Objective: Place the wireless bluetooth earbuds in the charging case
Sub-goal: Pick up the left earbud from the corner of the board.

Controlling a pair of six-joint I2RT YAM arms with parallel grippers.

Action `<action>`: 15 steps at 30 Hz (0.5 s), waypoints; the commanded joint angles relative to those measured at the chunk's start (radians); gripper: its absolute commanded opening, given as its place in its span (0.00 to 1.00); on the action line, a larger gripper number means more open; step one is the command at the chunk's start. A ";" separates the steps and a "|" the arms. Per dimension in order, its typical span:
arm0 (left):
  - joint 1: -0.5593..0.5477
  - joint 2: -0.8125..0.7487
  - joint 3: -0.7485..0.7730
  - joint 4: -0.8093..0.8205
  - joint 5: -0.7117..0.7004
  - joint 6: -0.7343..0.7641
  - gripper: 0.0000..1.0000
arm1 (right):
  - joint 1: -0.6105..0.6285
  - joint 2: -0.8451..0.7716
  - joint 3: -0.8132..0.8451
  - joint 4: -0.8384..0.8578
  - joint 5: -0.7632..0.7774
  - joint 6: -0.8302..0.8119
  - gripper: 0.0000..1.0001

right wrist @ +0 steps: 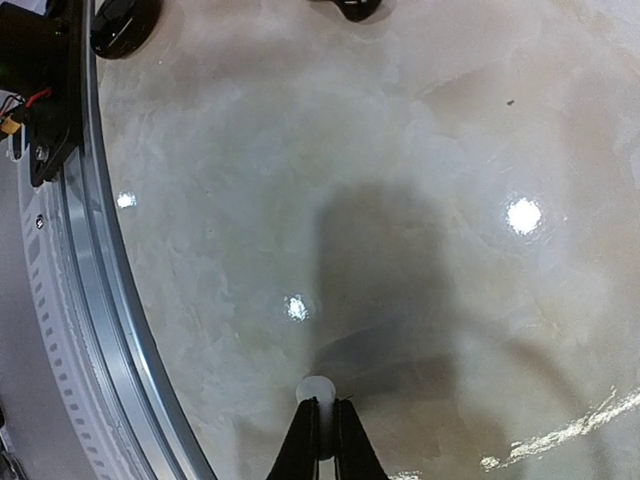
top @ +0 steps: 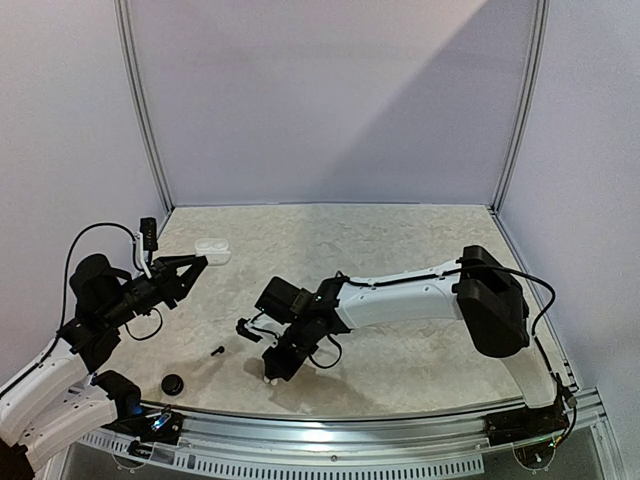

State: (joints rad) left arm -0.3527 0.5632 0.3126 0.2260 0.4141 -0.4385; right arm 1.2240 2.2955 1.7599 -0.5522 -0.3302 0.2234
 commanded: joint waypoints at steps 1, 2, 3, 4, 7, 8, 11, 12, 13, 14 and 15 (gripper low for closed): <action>0.014 -0.005 -0.012 0.016 0.014 0.011 0.00 | 0.013 -0.026 -0.029 -0.047 -0.026 -0.002 0.01; 0.014 -0.006 -0.012 0.015 0.014 0.013 0.00 | 0.013 -0.028 -0.030 -0.045 -0.027 -0.002 0.00; 0.014 -0.007 -0.012 0.014 0.015 0.014 0.00 | 0.013 -0.033 -0.030 -0.045 -0.026 -0.002 0.00; 0.013 -0.008 -0.013 0.014 0.016 0.016 0.00 | 0.013 -0.038 -0.030 -0.042 -0.020 -0.004 0.00; 0.012 -0.009 -0.015 0.020 0.038 0.026 0.00 | 0.013 -0.074 -0.030 -0.042 0.029 -0.007 0.00; 0.013 -0.008 -0.017 0.030 0.054 0.031 0.00 | 0.013 -0.096 -0.033 -0.040 0.055 -0.013 0.00; 0.010 -0.005 -0.018 0.073 0.146 0.054 0.00 | 0.013 -0.195 -0.060 -0.012 0.133 -0.038 0.00; 0.010 -0.003 -0.018 0.088 0.167 0.062 0.00 | 0.014 -0.228 -0.076 0.002 0.158 -0.060 0.00; 0.010 0.001 -0.013 0.104 0.204 0.068 0.00 | 0.013 -0.284 -0.094 0.021 0.183 -0.073 0.00; 0.011 0.009 -0.009 0.121 0.231 0.070 0.00 | 0.014 -0.319 -0.106 0.029 0.211 -0.089 0.00; 0.011 0.018 -0.004 0.140 0.261 0.070 0.00 | 0.014 -0.364 -0.111 0.033 0.237 -0.112 0.00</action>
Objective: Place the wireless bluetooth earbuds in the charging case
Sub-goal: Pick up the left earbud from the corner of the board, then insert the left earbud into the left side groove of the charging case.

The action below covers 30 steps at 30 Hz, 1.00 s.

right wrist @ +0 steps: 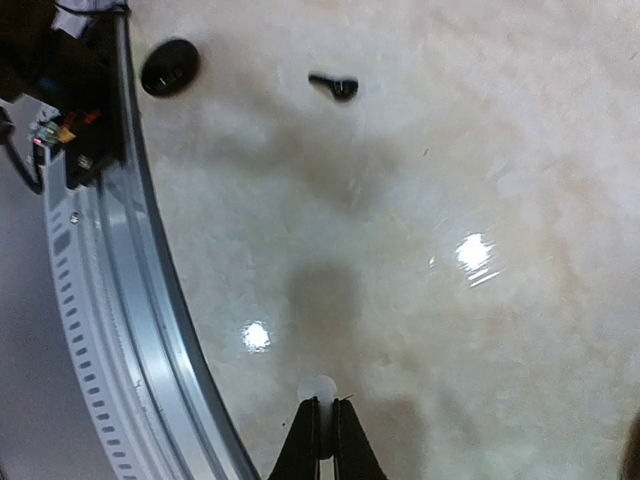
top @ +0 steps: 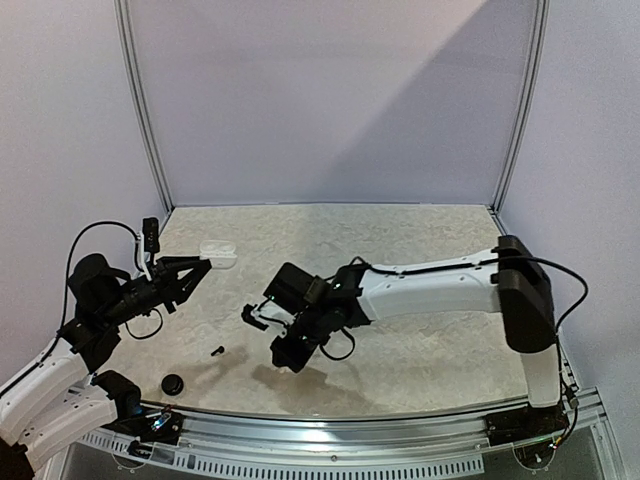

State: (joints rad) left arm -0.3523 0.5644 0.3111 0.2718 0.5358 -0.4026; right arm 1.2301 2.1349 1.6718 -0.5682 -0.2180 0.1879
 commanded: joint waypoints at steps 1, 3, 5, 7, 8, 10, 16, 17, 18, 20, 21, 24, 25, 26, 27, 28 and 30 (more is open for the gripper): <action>0.009 0.028 0.002 0.119 0.174 0.034 0.00 | 0.007 -0.235 -0.022 0.047 0.147 -0.091 0.00; 0.004 0.053 0.012 0.170 0.236 0.028 0.00 | 0.008 -0.307 -0.014 0.044 0.170 -0.128 0.00; -0.004 0.076 0.027 0.206 0.292 0.034 0.00 | 0.010 -0.382 -0.009 0.058 0.178 -0.170 0.00; -0.018 0.090 0.044 0.223 0.347 0.065 0.00 | 0.017 -0.437 -0.009 0.094 0.177 -0.227 0.00; -0.027 0.094 0.053 0.223 0.370 0.081 0.00 | 0.029 -0.455 -0.009 0.112 0.178 -0.248 0.00; -0.050 0.103 0.066 0.221 0.407 0.110 0.00 | 0.048 -0.492 -0.001 0.149 0.198 -0.294 0.00; -0.146 0.120 0.096 0.185 0.483 0.226 0.00 | 0.099 -0.451 0.083 0.249 0.244 -0.368 0.00; -0.157 0.120 0.098 0.175 0.487 0.243 0.00 | 0.104 -0.430 0.110 0.247 0.243 -0.385 0.00; -0.165 0.120 0.100 0.167 0.491 0.257 0.00 | 0.110 -0.416 0.132 0.242 0.240 -0.394 0.00; -0.173 0.120 0.105 0.146 0.510 0.294 0.00 | 0.119 -0.384 0.166 0.230 0.233 -0.416 0.00; -0.174 0.118 0.107 0.132 0.518 0.316 0.00 | 0.122 -0.375 0.178 0.221 0.234 -0.428 0.00; -0.176 0.114 0.118 0.077 0.534 0.392 0.00 | 0.126 -0.366 0.184 0.200 0.229 -0.442 0.00; -0.177 0.113 0.120 0.068 0.533 0.400 0.00 | 0.127 -0.366 0.181 0.192 0.229 -0.445 0.00; -0.177 0.113 0.122 0.063 0.533 0.422 0.00 | 0.129 -0.366 0.179 0.186 0.229 -0.447 0.00; -0.178 0.114 0.122 0.059 0.533 0.426 0.00 | 0.131 -0.366 0.177 0.180 0.231 -0.449 0.00; -0.179 0.115 0.123 0.058 0.532 0.427 0.00 | 0.134 -0.366 0.174 0.171 0.232 -0.454 0.00; -0.181 0.114 0.123 0.057 0.526 0.427 0.00 | 0.139 -0.363 0.174 0.157 0.231 -0.457 0.00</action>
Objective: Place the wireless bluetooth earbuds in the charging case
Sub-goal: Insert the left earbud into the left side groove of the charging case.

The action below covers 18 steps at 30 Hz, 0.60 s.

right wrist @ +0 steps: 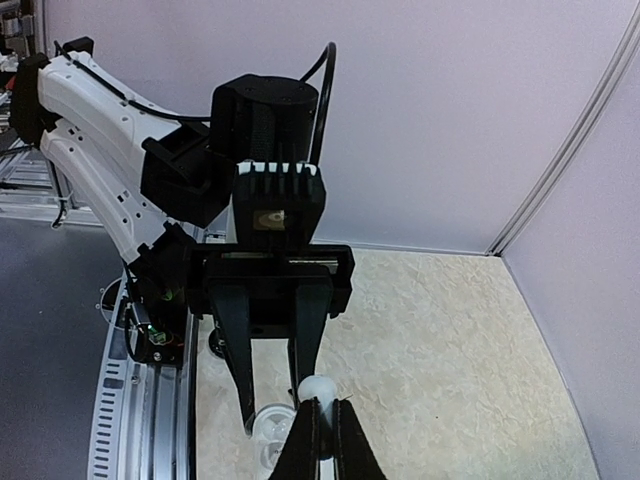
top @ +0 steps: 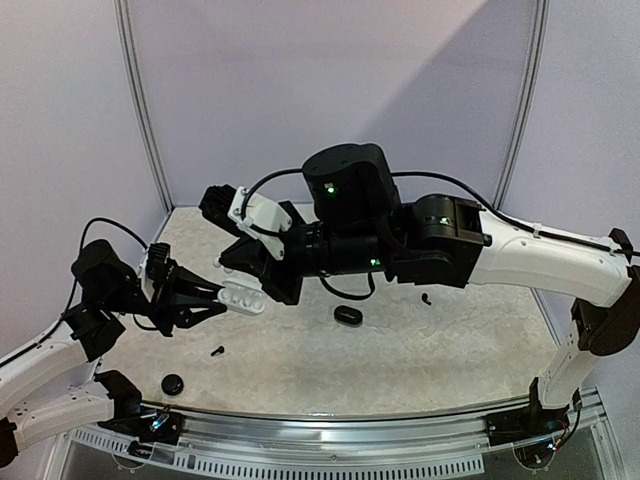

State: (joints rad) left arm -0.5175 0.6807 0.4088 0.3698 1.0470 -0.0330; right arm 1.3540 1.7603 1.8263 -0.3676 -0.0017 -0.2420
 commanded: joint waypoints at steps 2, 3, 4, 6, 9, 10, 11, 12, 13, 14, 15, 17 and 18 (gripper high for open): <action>-0.018 -0.006 0.022 -0.043 0.001 0.055 0.00 | 0.019 0.013 0.014 -0.054 0.013 -0.026 0.00; -0.019 -0.008 0.021 -0.043 -0.005 0.056 0.00 | 0.022 0.013 0.011 -0.060 0.013 -0.025 0.00; -0.021 -0.009 0.021 -0.043 -0.009 0.055 0.00 | 0.023 0.014 0.005 -0.066 0.016 -0.024 0.00; -0.022 -0.010 0.019 -0.041 -0.021 0.051 0.00 | 0.025 0.014 -0.010 -0.068 0.029 -0.014 0.00; -0.025 -0.009 0.016 -0.029 -0.035 0.037 0.00 | 0.025 0.017 -0.032 -0.050 0.028 -0.003 0.00; -0.026 -0.009 0.015 -0.028 -0.036 0.037 0.00 | 0.025 0.020 -0.035 -0.046 0.029 -0.001 0.00; -0.026 -0.009 0.015 -0.026 -0.038 0.037 0.00 | 0.024 0.022 -0.038 -0.044 0.033 -0.002 0.00; -0.026 -0.009 0.015 -0.025 -0.039 0.036 0.00 | 0.024 0.023 -0.040 -0.044 0.036 0.000 0.00; -0.026 -0.009 0.015 -0.024 -0.041 0.036 0.00 | 0.024 0.026 -0.043 -0.047 0.039 0.000 0.00; -0.027 -0.010 0.014 -0.024 -0.043 0.036 0.00 | 0.025 0.030 -0.046 -0.050 0.041 0.000 0.00; -0.027 -0.010 0.013 -0.022 -0.043 0.035 0.00 | 0.024 0.031 -0.051 -0.052 0.045 0.000 0.00; -0.027 -0.011 0.011 -0.020 -0.042 0.036 0.00 | 0.024 0.030 -0.061 -0.052 0.054 0.000 0.00; -0.027 -0.011 0.010 -0.020 -0.039 0.036 0.00 | 0.024 0.029 -0.066 -0.051 0.057 0.001 0.00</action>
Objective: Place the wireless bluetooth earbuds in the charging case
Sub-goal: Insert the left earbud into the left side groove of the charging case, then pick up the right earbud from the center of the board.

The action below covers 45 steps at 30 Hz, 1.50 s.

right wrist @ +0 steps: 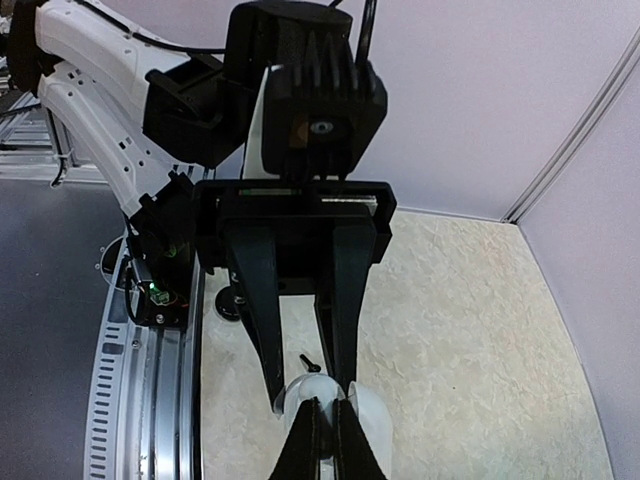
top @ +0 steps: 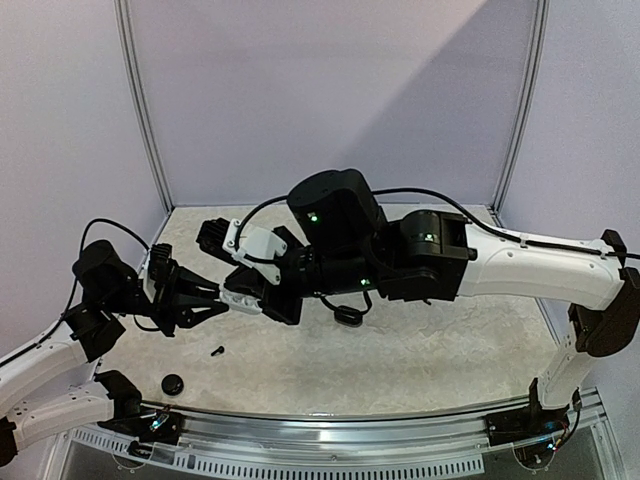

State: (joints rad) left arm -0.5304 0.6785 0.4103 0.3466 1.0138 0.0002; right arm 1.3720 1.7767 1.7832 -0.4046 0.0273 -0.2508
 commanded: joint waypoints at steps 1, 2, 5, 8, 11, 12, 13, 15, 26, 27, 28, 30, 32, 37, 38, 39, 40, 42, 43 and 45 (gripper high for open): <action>-0.014 -0.010 0.007 0.003 -0.007 0.003 0.00 | 0.007 0.012 -0.025 -0.014 0.028 0.009 0.00; -0.014 -0.010 0.006 0.005 -0.009 0.004 0.00 | 0.007 0.012 -0.027 -0.014 0.027 0.010 0.00; -0.016 -0.011 0.005 0.011 -0.013 0.003 0.00 | 0.007 0.013 -0.034 -0.015 0.032 0.012 0.00; -0.016 -0.012 0.005 0.018 -0.015 0.003 0.00 | 0.007 0.013 -0.045 -0.009 0.038 0.017 0.00; -0.017 -0.014 0.004 0.023 -0.021 -0.026 0.00 | 0.004 0.014 -0.056 -0.008 0.045 0.022 0.00; -0.017 -0.016 0.003 0.025 -0.024 -0.030 0.00 | 0.005 0.015 -0.061 -0.009 0.049 0.023 0.00; -0.019 -0.018 0.002 0.026 -0.026 -0.033 0.00 | 0.004 0.015 -0.063 -0.009 0.052 0.025 0.00; -0.019 -0.019 0.002 0.028 -0.029 -0.032 0.00 | 0.000 0.015 -0.066 -0.009 0.055 0.034 0.00; -0.023 -0.021 0.001 0.026 -0.046 -0.036 0.00 | -0.002 0.016 -0.059 0.004 0.068 0.045 0.29; -0.023 -0.021 0.000 0.021 -0.050 -0.041 0.00 | -0.001 0.013 -0.054 -0.001 0.068 0.045 0.29; -0.023 -0.020 -0.002 0.018 -0.055 -0.045 0.00 | -0.001 0.007 -0.042 -0.009 0.067 0.045 0.30; -0.024 -0.019 -0.006 0.011 -0.072 -0.060 0.00 | -0.002 -0.001 -0.015 -0.020 0.059 0.048 0.31; -0.023 -0.015 -0.013 0.008 -0.103 -0.088 0.00 | -0.002 -0.016 0.003 -0.013 0.044 0.049 0.33; -0.022 0.006 -0.036 0.016 -0.165 -0.166 0.00 | -0.034 -0.101 0.016 0.047 -0.081 0.074 0.39; -0.021 0.009 -0.040 0.019 -0.172 -0.178 0.00 | -0.046 -0.115 0.016 0.054 -0.103 0.091 0.41; -0.020 0.011 -0.044 0.021 -0.178 -0.187 0.00 | -0.060 -0.135 0.016 0.059 -0.126 0.101 0.42; -0.020 0.013 -0.046 0.021 -0.186 -0.196 0.00 | -0.081 -0.160 0.017 0.061 -0.140 0.120 0.42; -0.019 0.012 -0.051 0.023 -0.198 -0.209 0.00 | -0.156 -0.192 0.014 0.045 -0.143 0.194 0.43; -0.019 0.012 -0.053 0.025 -0.204 -0.213 0.00 | -0.196 -0.205 0.010 0.019 -0.119 0.241 0.43; -0.019 0.010 -0.056 0.028 -0.210 -0.215 0.00 | -0.297 -0.229 -0.003 -0.067 -0.054 0.362 0.43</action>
State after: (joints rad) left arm -0.5407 0.6910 0.3717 0.3546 0.8410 -0.1768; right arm 1.2369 1.6199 1.7641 -0.3820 -0.0761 -0.0982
